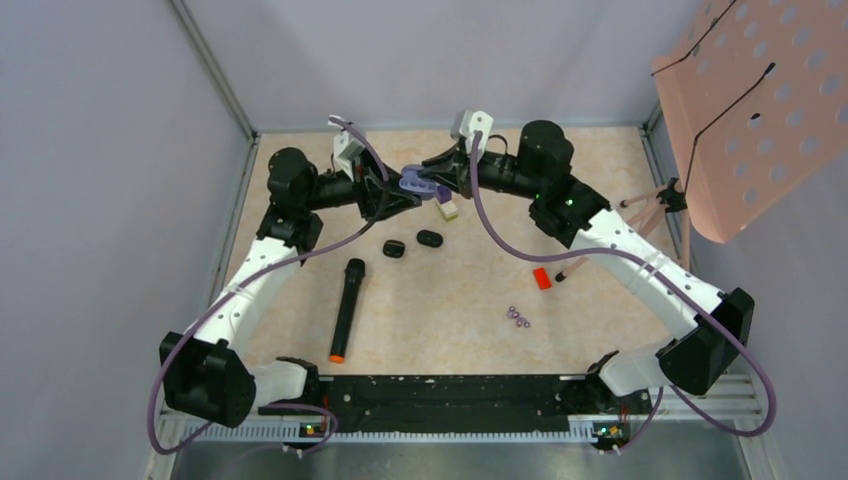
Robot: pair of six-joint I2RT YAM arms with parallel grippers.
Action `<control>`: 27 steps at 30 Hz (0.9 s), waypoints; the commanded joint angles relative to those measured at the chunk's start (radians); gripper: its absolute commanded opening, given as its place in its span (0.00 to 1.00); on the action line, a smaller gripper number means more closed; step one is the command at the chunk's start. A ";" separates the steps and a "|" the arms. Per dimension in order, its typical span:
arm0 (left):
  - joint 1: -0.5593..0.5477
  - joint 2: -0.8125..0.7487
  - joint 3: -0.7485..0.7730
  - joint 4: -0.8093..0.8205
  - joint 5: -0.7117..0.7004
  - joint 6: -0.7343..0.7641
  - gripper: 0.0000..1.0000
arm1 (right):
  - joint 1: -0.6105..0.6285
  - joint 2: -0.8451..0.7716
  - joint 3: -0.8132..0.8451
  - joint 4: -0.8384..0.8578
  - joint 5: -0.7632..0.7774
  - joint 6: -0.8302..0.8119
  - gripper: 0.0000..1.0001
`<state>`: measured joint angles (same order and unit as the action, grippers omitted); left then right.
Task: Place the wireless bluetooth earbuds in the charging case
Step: Adjust the charging case at the center of the board.
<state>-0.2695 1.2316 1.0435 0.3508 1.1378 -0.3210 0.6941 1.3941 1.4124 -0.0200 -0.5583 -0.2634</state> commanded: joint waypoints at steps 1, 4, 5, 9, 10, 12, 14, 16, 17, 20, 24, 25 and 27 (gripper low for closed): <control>-0.006 0.013 0.034 0.080 0.015 -0.080 0.46 | 0.020 -0.052 -0.047 0.099 0.000 -0.058 0.00; -0.007 0.021 0.035 0.085 0.013 -0.109 0.46 | 0.021 -0.067 -0.069 0.128 0.013 -0.071 0.00; -0.007 0.024 0.035 0.089 0.018 -0.115 0.45 | 0.022 -0.070 -0.073 0.131 0.015 -0.073 0.00; -0.007 0.028 0.032 0.100 0.023 -0.115 0.39 | 0.022 -0.072 -0.074 0.132 0.023 -0.069 0.00; -0.007 0.028 0.030 0.102 0.025 -0.113 0.39 | 0.022 -0.071 -0.075 0.136 0.026 -0.064 0.00; -0.007 0.028 0.029 0.108 0.028 -0.112 0.36 | 0.022 -0.070 -0.075 0.141 0.033 -0.060 0.00; -0.007 0.028 0.025 0.117 0.030 -0.109 0.33 | 0.022 -0.070 -0.075 0.140 0.041 -0.059 0.00; -0.007 0.028 0.022 0.122 0.029 -0.102 0.25 | 0.023 -0.071 -0.076 0.136 0.044 -0.061 0.00; -0.007 0.028 0.019 0.124 0.029 -0.100 0.20 | 0.022 -0.072 -0.075 0.131 0.044 -0.064 0.02; -0.005 0.026 0.006 0.143 0.018 -0.092 0.04 | 0.022 -0.071 -0.061 0.108 0.058 -0.050 0.14; -0.005 0.032 -0.024 0.185 -0.008 -0.089 0.00 | 0.021 -0.072 0.003 0.026 0.068 -0.029 0.32; -0.005 0.037 -0.029 0.199 -0.013 -0.091 0.00 | 0.020 -0.079 0.019 -0.015 0.068 -0.025 0.34; -0.005 0.044 -0.037 0.219 -0.026 -0.092 0.00 | 0.014 -0.097 0.052 -0.081 0.070 -0.020 0.40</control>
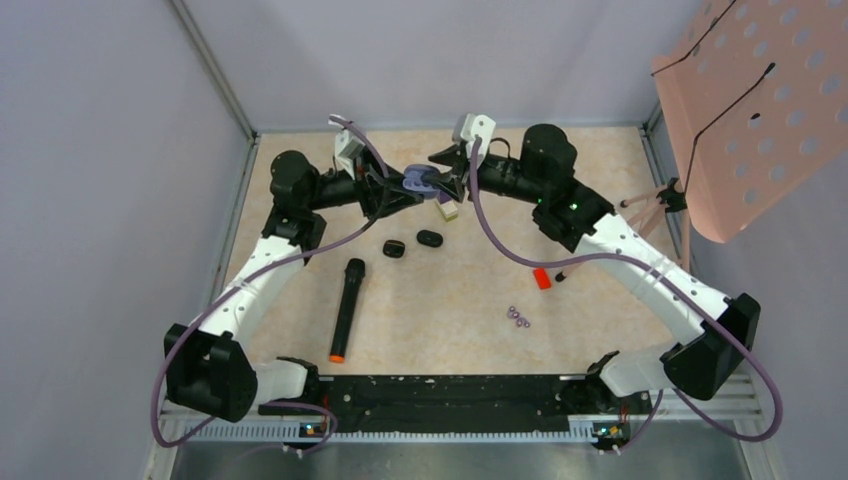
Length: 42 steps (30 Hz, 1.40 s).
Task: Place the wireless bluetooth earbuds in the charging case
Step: Adjust the charging case at the center of the board, then pick up the earbud from the center of the board.
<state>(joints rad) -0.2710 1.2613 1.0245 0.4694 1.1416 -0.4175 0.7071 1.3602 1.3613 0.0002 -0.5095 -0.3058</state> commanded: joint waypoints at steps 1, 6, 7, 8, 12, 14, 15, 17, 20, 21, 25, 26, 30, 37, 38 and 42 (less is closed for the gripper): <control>-0.003 0.014 -0.021 0.107 -0.037 0.007 0.00 | -0.003 -0.076 0.116 -0.131 0.025 0.031 0.42; 0.001 0.011 -0.046 0.105 -0.046 0.012 0.00 | -0.046 -0.129 0.148 -0.306 0.043 0.057 0.47; 0.002 0.007 -0.049 0.096 -0.048 0.008 0.00 | -0.060 -0.142 0.129 -0.344 0.046 0.052 0.47; 0.005 0.001 -0.054 0.086 -0.054 -0.002 0.00 | -0.081 -0.157 0.097 -0.373 0.046 0.053 0.46; 0.020 -0.023 -0.075 0.073 -0.078 -0.060 0.00 | -0.186 -0.198 -0.076 -0.506 0.044 0.112 0.36; 0.030 -0.039 -0.094 0.058 -0.105 -0.079 0.00 | -0.212 -0.191 -0.154 -0.590 0.053 0.100 0.31; 0.038 -0.050 -0.103 0.050 -0.127 -0.084 0.00 | -0.213 -0.182 -0.190 -0.623 0.076 0.090 0.27; 0.050 -0.064 -0.112 0.020 -0.152 -0.083 0.00 | -0.211 -0.157 -0.262 -0.655 0.131 0.088 0.20; 0.072 -0.079 -0.117 -0.020 -0.175 -0.083 0.00 | -0.195 -0.111 -0.353 -0.667 0.165 0.047 0.14; 0.079 -0.084 -0.118 -0.031 -0.184 -0.079 0.00 | -0.180 -0.100 -0.377 -0.666 0.174 0.022 0.12; 0.105 -0.097 -0.119 -0.076 -0.207 -0.063 0.00 | -0.093 -0.107 -0.468 -0.696 0.218 -0.070 0.09; 0.110 -0.098 -0.119 -0.086 -0.209 -0.056 0.00 | -0.077 -0.119 -0.483 -0.709 0.223 -0.092 0.09; 0.122 -0.105 -0.117 -0.101 -0.206 -0.040 0.00 | -0.069 -0.136 -0.511 -0.716 0.239 -0.160 0.07; 0.125 -0.111 -0.096 -0.160 -0.189 -0.018 0.00 | -0.111 -0.099 -0.547 -0.756 0.158 -0.327 0.10; 0.125 -0.111 -0.093 -0.170 -0.186 -0.012 0.00 | -0.117 -0.100 -0.551 -0.756 0.148 -0.348 0.11; 0.125 -0.107 -0.081 -0.187 -0.180 -0.003 0.00 | -0.166 -0.082 -0.563 -0.774 0.098 -0.430 0.12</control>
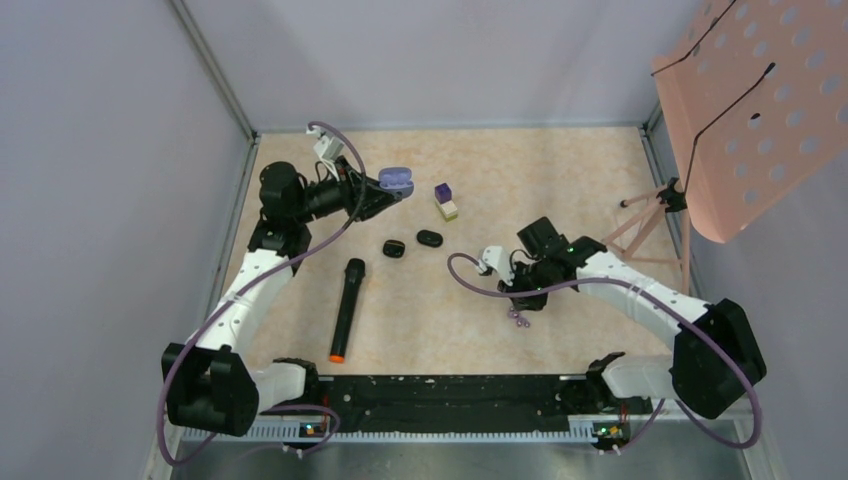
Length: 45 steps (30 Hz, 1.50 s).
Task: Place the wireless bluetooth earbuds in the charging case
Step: Pick up the earbud from the center of the board.
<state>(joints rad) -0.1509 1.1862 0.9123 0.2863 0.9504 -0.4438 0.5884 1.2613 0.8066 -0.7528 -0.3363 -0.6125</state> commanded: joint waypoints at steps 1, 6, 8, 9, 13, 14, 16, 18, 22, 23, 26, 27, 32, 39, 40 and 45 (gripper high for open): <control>0.005 -0.030 0.035 -0.006 0.011 0.024 0.00 | -0.063 0.026 -0.010 -0.030 -0.091 -0.142 0.12; 0.005 -0.019 0.040 -0.007 0.014 0.025 0.00 | -0.088 0.076 -0.024 -0.062 -0.129 -0.236 0.16; 0.005 -0.016 0.042 -0.007 0.014 0.027 0.00 | -0.089 0.094 -0.029 -0.060 -0.139 -0.262 0.17; 0.005 -0.015 0.042 -0.007 0.014 0.027 0.00 | -0.089 0.104 -0.029 -0.056 -0.143 -0.266 0.17; 0.005 -0.011 0.045 -0.007 0.016 0.027 0.00 | -0.093 0.145 -0.029 -0.042 -0.144 -0.277 0.18; 0.005 -0.011 0.046 -0.007 0.016 0.026 0.00 | -0.093 0.151 -0.029 -0.038 -0.143 -0.282 0.17; 0.006 -0.009 0.047 -0.007 0.016 0.027 0.00 | -0.094 0.158 -0.028 -0.034 -0.138 -0.286 0.18; 0.006 -0.007 0.049 -0.007 0.016 0.026 0.00 | -0.095 0.161 -0.032 -0.029 -0.133 -0.290 0.17; 0.006 -0.004 0.051 -0.007 0.016 0.023 0.00 | -0.108 0.163 -0.031 -0.028 -0.137 -0.293 0.17; 0.006 -0.004 0.051 -0.007 0.016 0.022 0.00 | -0.111 0.163 -0.028 -0.029 -0.139 -0.291 0.17; 0.006 -0.005 0.050 -0.008 0.017 0.020 0.00 | -0.122 0.159 -0.012 -0.046 -0.149 -0.301 0.17; 0.007 -0.004 0.050 -0.008 0.018 0.019 0.00 | -0.127 0.159 -0.007 -0.057 -0.154 -0.307 0.18; 0.006 -0.002 0.048 -0.007 0.019 0.019 0.00 | -0.144 0.161 0.003 -0.076 -0.160 -0.325 0.17; 0.006 -0.004 0.051 -0.010 0.016 0.021 0.00 | -0.143 0.181 -0.004 -0.012 -0.155 -0.287 0.16; 0.006 -0.004 0.050 -0.011 0.015 0.023 0.00 | -0.143 0.183 -0.005 -0.003 -0.153 -0.285 0.16; 0.006 0.000 0.051 -0.012 0.011 0.024 0.00 | -0.143 0.194 -0.018 0.029 -0.141 -0.282 0.15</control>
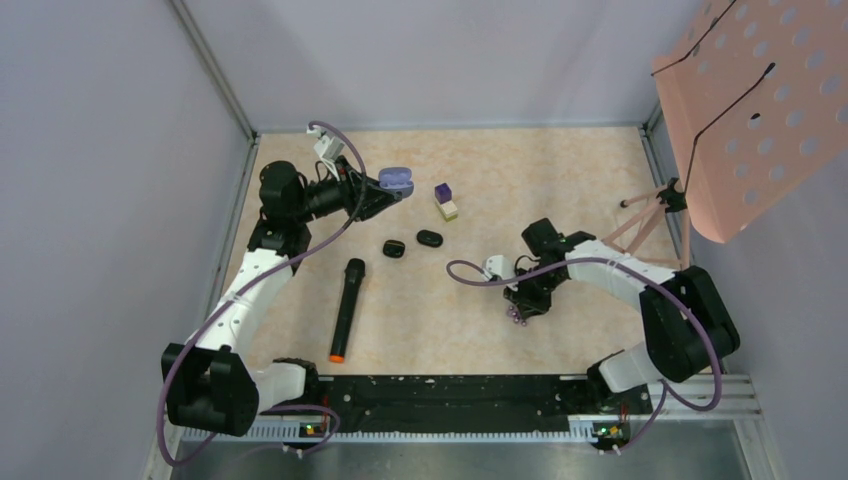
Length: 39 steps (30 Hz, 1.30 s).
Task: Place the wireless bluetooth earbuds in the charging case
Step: Pick up the earbud from the center of the board.
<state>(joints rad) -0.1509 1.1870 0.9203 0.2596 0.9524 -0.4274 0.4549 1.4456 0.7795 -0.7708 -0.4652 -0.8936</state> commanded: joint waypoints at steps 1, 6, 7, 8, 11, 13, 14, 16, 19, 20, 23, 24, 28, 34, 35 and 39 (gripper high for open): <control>0.007 -0.001 0.045 0.014 0.008 0.008 0.00 | -0.010 0.011 0.008 0.050 -0.011 -0.002 0.15; 0.006 -0.001 0.044 0.012 0.004 0.011 0.00 | -0.009 0.003 -0.011 0.078 -0.012 0.010 0.14; 0.006 -0.002 0.043 0.012 0.004 0.012 0.00 | -0.008 0.003 -0.012 0.081 -0.012 0.014 0.15; 0.007 -0.001 0.044 0.011 0.003 0.012 0.00 | -0.008 0.002 -0.014 0.083 -0.013 0.017 0.14; 0.006 0.000 0.046 0.009 0.004 0.016 0.00 | 0.000 -0.007 -0.019 0.081 -0.015 0.017 0.15; 0.007 0.000 0.046 0.008 0.003 0.018 0.00 | 0.014 -0.020 -0.033 0.081 -0.011 0.006 0.15; 0.006 0.000 0.046 0.007 0.003 0.018 0.00 | 0.023 -0.028 -0.041 0.080 -0.007 0.000 0.15; 0.006 0.002 0.046 0.008 0.003 0.019 0.00 | 0.034 -0.039 -0.054 0.081 -0.003 -0.004 0.15; 0.007 0.000 0.046 0.005 0.002 0.022 0.00 | 0.038 -0.040 -0.059 0.083 0.006 0.003 0.16; 0.006 0.001 0.045 0.004 0.002 0.024 0.00 | 0.038 -0.040 -0.059 0.082 0.010 0.004 0.17; 0.007 0.003 0.046 0.003 -0.001 0.024 0.00 | 0.039 -0.047 -0.066 0.078 0.012 -0.009 0.17; 0.007 0.005 0.046 0.003 -0.001 0.024 0.00 | 0.041 -0.049 -0.070 0.078 0.013 -0.016 0.16; 0.007 0.010 0.048 0.003 -0.001 0.025 0.00 | 0.043 -0.078 -0.110 0.084 0.013 -0.074 0.05; 0.007 0.024 0.043 0.011 0.003 0.019 0.00 | 0.042 -0.197 -0.141 0.125 0.022 -0.055 0.00; 0.006 0.029 0.043 0.014 0.005 0.015 0.00 | 0.042 -0.236 -0.128 0.125 0.023 -0.037 0.00; 0.003 0.057 0.046 0.054 0.054 0.015 0.00 | 0.042 -0.393 -0.030 0.137 0.013 0.099 0.00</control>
<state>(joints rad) -0.1505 1.2217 0.9264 0.2405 0.9581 -0.4164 0.4889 1.2018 0.6395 -0.6674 -0.4324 -0.9092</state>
